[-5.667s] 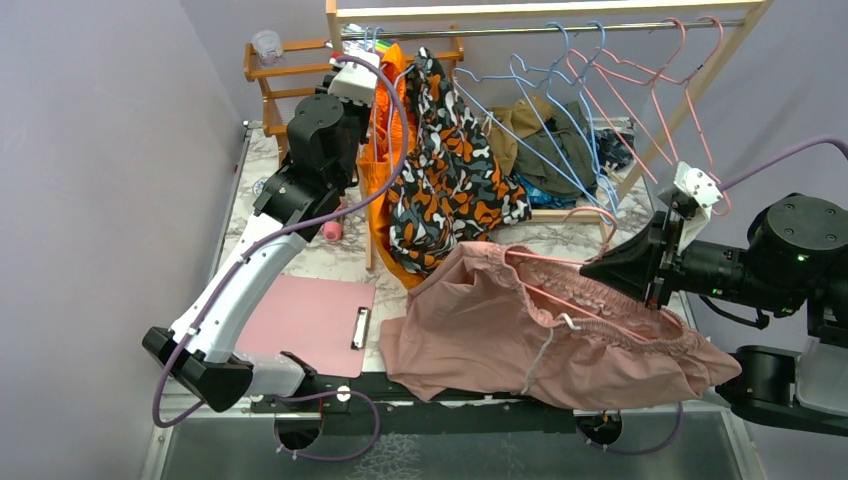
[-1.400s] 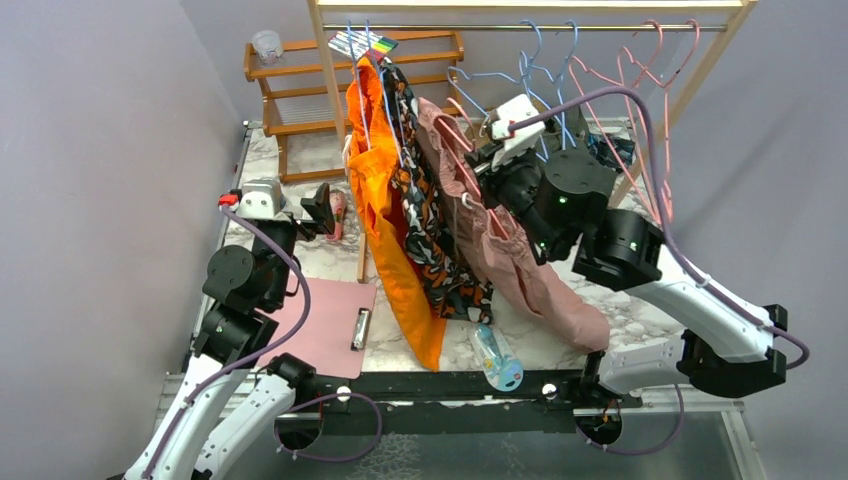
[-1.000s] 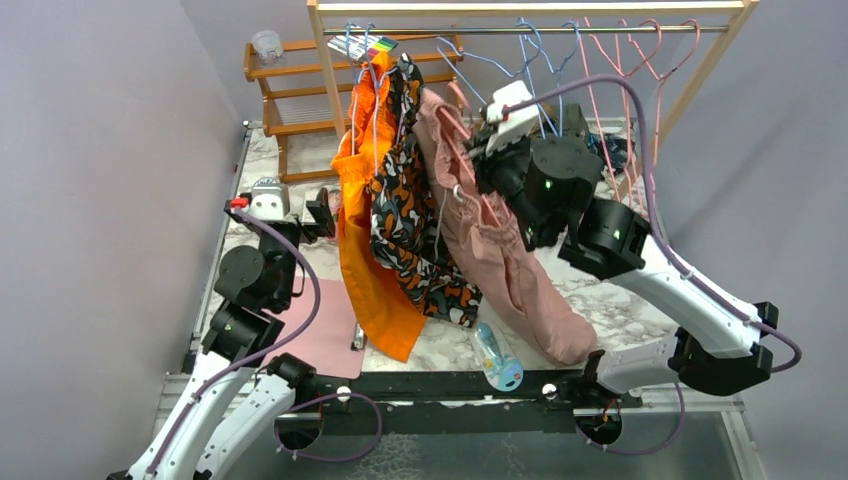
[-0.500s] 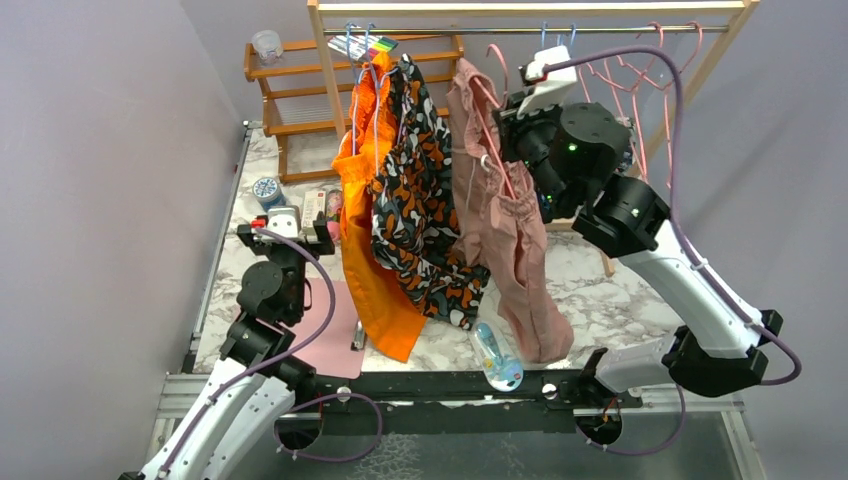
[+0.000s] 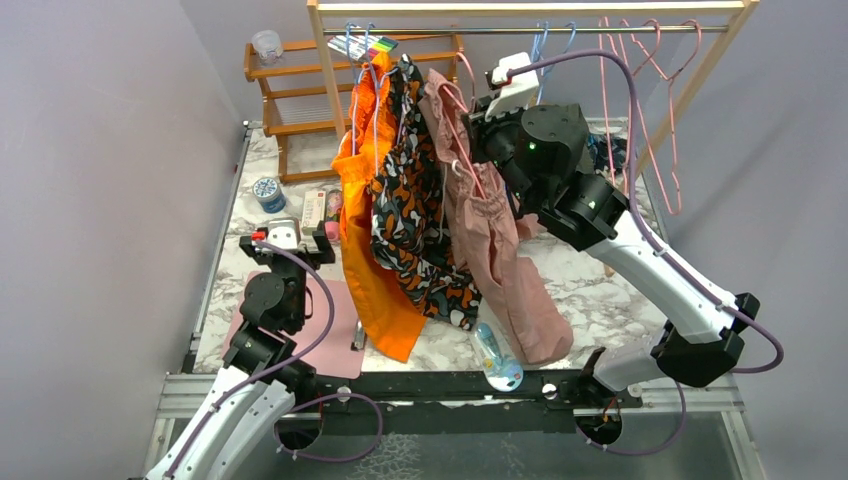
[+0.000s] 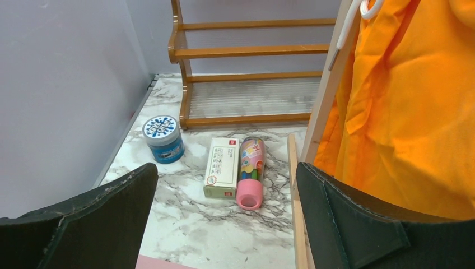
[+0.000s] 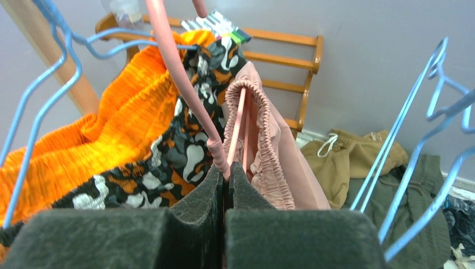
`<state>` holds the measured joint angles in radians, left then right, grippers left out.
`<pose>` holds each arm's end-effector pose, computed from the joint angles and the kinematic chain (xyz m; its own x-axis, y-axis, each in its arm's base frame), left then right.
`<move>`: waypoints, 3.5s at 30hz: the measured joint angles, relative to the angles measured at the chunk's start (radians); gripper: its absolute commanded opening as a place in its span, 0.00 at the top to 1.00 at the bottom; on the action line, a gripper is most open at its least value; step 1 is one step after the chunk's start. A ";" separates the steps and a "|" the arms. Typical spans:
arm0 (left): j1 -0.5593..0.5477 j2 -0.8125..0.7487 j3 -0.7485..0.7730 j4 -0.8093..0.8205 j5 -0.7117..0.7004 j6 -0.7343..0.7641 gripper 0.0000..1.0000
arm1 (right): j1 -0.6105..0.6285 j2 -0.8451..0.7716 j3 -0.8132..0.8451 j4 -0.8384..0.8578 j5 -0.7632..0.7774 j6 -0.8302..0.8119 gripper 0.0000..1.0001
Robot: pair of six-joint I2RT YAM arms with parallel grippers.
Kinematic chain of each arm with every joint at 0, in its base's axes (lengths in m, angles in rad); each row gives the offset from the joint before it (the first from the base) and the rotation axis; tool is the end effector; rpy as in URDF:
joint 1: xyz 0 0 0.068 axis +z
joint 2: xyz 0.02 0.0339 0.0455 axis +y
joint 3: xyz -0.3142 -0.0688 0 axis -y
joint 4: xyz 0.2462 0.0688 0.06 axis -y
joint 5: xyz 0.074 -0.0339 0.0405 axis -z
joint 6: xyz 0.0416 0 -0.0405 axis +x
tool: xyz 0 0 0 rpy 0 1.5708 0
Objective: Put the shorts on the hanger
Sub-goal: Place the hanger at the clothesline.
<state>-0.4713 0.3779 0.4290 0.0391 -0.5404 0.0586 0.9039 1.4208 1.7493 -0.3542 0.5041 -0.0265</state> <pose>0.0810 -0.0173 0.3118 0.0762 0.0175 -0.9969 -0.0718 0.9973 0.0121 0.1996 0.2210 0.5576 -0.0056 -0.0446 -0.9990 -0.3896 0.9202 -0.0389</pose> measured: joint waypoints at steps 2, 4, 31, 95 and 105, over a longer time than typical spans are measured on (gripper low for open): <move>0.000 -0.004 0.000 0.005 0.000 -0.002 0.05 | 0.000 0.000 0.000 0.040 0.008 0.000 0.99; 0.000 -0.004 0.000 0.008 0.000 -0.002 0.05 | -0.001 0.000 0.000 0.074 0.017 0.003 0.99; -0.014 -0.011 -0.014 0.024 0.000 -0.006 0.05 | -0.076 0.039 -0.042 0.339 0.082 0.068 0.99; -0.029 0.026 -0.020 0.025 -0.010 0.002 0.06 | -0.107 -0.033 -0.080 -0.058 -0.203 0.070 0.75; -0.031 0.026 -0.021 0.027 -0.006 0.006 0.06 | -0.108 0.065 0.017 -0.061 -0.279 0.082 0.76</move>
<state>-0.5018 0.4042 0.4084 0.0658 -0.5465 0.0643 0.7963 1.4860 1.7664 -0.4156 0.2249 0.0555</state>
